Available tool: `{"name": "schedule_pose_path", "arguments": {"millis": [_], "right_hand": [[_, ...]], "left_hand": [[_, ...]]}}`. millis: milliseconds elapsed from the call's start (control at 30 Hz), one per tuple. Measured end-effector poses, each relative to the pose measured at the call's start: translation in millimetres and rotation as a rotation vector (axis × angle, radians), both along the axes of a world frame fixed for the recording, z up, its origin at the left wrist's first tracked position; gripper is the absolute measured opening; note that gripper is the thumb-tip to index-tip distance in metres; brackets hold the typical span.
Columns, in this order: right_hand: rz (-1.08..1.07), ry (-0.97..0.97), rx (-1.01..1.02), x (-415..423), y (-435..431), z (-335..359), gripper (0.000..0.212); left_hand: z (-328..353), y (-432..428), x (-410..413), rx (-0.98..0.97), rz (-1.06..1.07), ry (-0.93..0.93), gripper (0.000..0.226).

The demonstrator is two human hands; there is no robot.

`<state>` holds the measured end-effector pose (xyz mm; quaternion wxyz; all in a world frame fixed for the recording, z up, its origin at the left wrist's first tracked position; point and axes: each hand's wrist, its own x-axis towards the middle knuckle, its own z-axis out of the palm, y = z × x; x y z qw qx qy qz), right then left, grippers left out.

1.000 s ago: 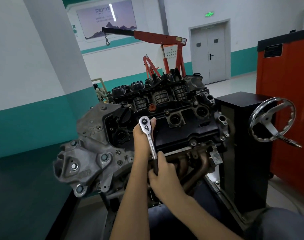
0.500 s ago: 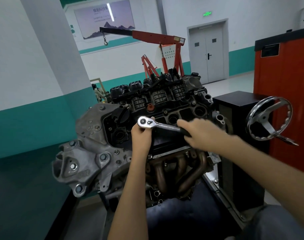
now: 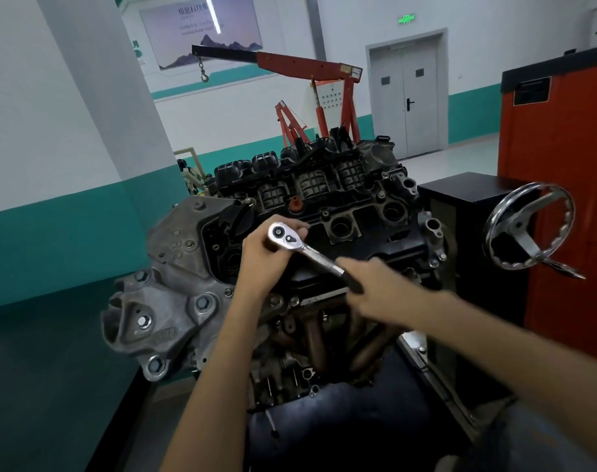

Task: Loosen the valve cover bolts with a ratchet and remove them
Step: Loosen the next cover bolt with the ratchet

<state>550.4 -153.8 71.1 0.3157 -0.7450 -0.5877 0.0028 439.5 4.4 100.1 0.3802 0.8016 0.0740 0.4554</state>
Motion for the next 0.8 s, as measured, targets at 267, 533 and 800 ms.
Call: {"name": "schedule_pose_path", "arguments": {"millis": [267, 533, 800], "right_hand": [[-0.043, -0.525, -0.083, 55.6, 2.1, 58.7, 0.035], [-0.116, 0.356, 0.301, -64.9, 31.1, -57.7, 0.023], [-0.006, 0.111, 0.093, -8.2, 1.1, -20.1, 0.028]], "left_hand": [[-6.2, -12.8, 11.6, -0.17, 0.048, -0.04, 0.04], [-9.3, -20.3, 24.6, -0.239, 0.042, -0.19, 0.035], [-8.3, -10.6, 21.7, -0.176, 0.066, -0.035, 0.043]]}}
